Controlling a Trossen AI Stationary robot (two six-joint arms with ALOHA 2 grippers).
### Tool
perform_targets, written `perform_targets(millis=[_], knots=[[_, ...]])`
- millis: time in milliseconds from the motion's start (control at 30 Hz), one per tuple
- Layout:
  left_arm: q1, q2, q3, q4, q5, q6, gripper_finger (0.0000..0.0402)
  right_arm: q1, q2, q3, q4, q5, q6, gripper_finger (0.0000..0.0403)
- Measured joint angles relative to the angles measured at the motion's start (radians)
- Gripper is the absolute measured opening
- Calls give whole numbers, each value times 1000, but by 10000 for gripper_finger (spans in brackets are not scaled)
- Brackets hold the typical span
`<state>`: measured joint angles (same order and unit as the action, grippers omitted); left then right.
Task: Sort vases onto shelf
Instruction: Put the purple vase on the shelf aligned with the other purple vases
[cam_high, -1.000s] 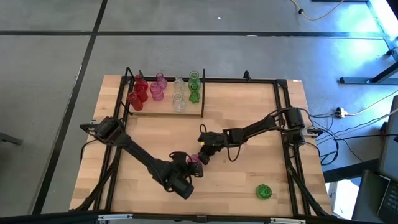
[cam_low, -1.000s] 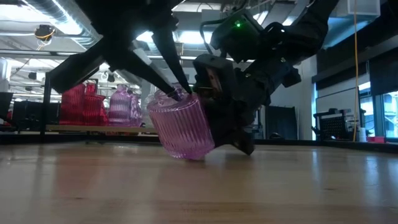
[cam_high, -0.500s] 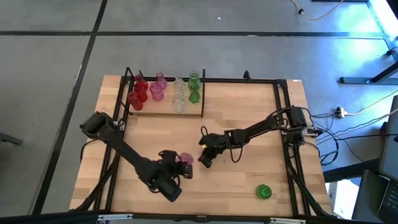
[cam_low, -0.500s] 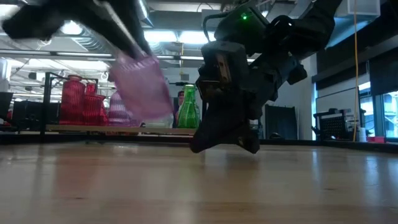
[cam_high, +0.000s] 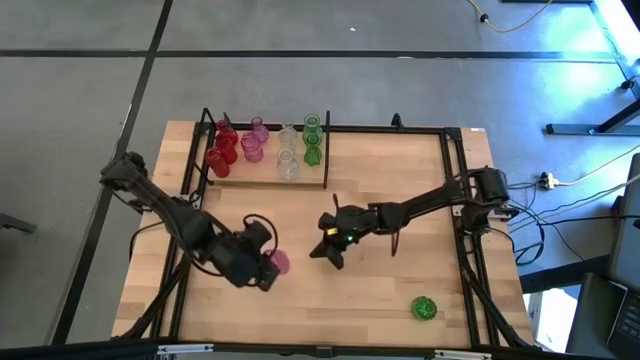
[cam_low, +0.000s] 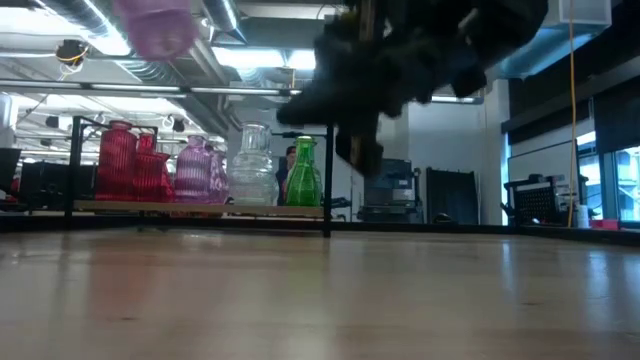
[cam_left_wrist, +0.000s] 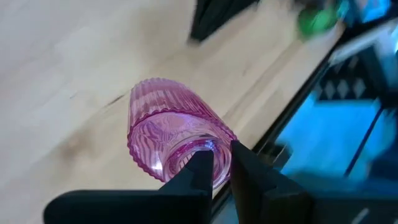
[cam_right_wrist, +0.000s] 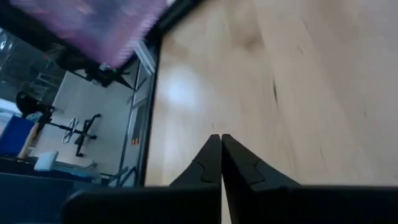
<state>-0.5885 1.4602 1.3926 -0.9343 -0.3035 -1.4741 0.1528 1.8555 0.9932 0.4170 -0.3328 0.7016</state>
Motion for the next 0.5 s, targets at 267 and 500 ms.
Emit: perform_targets(millis=[267,500], knots=[[68,-36,3,-90,294,265,25,-2,-117,0,-1,-1,-112,0],[162,-36,11,-284,311,293,25,-2,-153,0,0,-9,-131,0]])
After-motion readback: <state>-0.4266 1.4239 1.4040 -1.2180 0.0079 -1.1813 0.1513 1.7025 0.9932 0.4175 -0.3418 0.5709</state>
